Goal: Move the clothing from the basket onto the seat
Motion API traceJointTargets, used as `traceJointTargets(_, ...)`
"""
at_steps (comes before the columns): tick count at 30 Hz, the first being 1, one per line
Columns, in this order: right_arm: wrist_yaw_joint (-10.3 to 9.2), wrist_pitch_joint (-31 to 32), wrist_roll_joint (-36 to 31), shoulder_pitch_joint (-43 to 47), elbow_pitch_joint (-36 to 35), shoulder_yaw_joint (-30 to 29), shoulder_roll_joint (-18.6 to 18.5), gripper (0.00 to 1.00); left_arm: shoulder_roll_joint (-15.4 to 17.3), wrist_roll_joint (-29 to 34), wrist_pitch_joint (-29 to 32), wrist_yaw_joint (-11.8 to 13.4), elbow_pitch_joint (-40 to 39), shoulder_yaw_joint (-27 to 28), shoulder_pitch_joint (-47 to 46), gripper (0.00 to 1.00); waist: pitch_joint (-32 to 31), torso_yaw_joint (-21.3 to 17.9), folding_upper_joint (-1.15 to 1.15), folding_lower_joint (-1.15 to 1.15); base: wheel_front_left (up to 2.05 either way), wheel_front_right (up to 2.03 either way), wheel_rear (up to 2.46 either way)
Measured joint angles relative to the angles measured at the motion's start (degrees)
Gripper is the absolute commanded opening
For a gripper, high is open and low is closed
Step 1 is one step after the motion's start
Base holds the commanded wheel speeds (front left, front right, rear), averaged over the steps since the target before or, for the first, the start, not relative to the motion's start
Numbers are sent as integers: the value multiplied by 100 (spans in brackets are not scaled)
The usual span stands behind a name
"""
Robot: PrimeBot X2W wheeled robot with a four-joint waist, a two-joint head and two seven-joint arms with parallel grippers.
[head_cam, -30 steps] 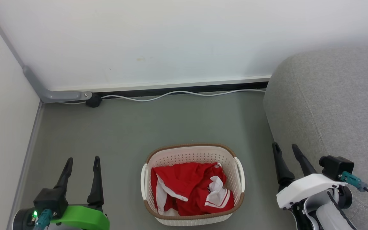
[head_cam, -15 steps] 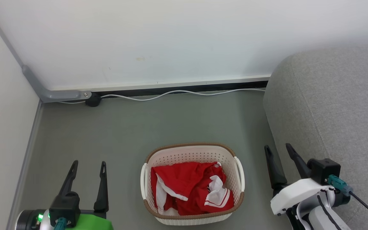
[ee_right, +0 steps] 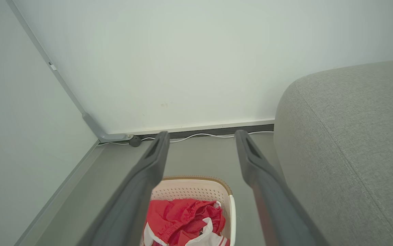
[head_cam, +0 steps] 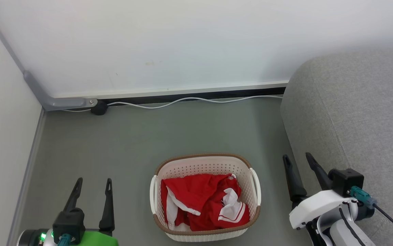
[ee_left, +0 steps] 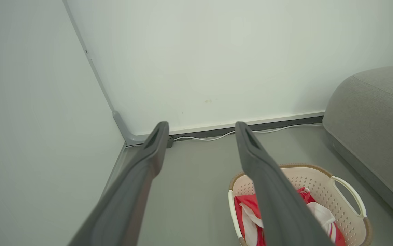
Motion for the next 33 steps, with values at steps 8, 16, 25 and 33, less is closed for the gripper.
traceJointTargets(8,8,0,0,0,34,-11,0,100,-15,-48,0,-51,112,27,0,100,-18,3,0,0,0,0,0)
traceJointTargets(16,10,0,-5,0,41,-25,2,100,-29,-59,0,-76,165,51,0,100,-2,10,0,0,0,0,0)
traceJointTargets(25,26,0,-5,-1,36,-51,20,100,-35,-69,0,-94,185,85,0,100,52,10,0,0,0,0,0)
traceJointTargets(33,26,0,-58,-148,-135,-93,27,100,-37,-146,0,-101,94,97,-16,100,316,9,0,0,0,0,0)
